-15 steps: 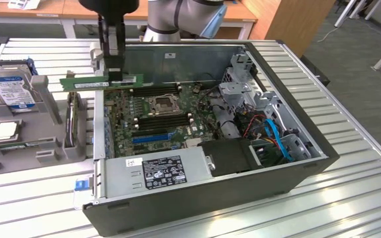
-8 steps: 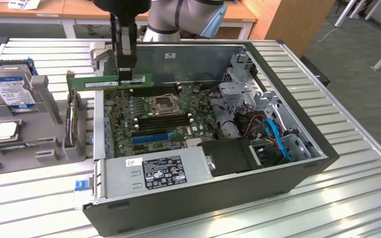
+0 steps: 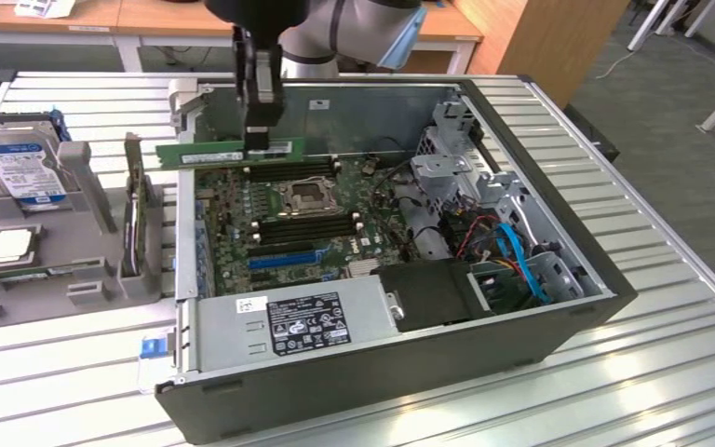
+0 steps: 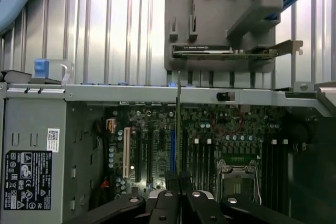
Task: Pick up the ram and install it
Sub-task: 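Pick up the ram and move it above insertion slot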
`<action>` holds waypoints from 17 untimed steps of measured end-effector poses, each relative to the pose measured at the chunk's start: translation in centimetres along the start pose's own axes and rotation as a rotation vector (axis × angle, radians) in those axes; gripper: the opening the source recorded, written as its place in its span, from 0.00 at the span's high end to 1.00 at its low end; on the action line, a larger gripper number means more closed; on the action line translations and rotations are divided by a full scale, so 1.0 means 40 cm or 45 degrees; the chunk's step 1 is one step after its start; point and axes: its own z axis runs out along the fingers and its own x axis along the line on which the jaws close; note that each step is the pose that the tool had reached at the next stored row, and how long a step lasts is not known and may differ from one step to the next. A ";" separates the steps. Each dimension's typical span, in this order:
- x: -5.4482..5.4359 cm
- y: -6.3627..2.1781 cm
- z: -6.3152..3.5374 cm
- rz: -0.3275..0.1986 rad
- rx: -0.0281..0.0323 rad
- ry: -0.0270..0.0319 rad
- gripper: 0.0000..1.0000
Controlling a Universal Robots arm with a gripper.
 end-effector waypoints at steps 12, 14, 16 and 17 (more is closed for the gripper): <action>0.000 -0.074 -0.003 0.000 -0.0001 0.0000 0.88; 0.000 -0.085 -0.003 0.000 0.0000 0.0000 0.88; 0.000 -0.096 -0.004 0.000 -0.0001 0.0002 0.88; 0.000 -0.102 -0.004 0.000 -0.0001 0.0000 0.88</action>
